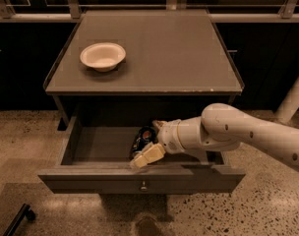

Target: Pick pepsi can from top drawer and place on counter

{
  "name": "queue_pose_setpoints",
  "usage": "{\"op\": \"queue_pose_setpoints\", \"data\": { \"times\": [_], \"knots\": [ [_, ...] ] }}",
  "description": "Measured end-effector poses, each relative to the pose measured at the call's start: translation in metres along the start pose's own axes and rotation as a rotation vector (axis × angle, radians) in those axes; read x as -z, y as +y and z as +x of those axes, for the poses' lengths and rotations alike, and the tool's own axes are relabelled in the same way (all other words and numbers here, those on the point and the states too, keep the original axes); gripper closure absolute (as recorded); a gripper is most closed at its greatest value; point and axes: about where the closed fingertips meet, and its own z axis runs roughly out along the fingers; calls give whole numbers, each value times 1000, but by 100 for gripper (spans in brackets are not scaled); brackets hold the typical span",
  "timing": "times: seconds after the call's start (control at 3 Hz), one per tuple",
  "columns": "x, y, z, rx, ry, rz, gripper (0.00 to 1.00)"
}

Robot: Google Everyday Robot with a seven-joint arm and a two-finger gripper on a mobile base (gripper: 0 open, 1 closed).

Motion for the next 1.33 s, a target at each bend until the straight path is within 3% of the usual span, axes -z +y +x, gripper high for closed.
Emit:
{"op": "queue_pose_setpoints", "data": {
  "times": [0.33,1.0,1.33],
  "knots": [
    [-6,-2,1,-11,-8,-15,0],
    [-25,-32,-13,-72,6,85,0],
    [-25,-43,-16,-72,-7,129,0]
  ]
}}
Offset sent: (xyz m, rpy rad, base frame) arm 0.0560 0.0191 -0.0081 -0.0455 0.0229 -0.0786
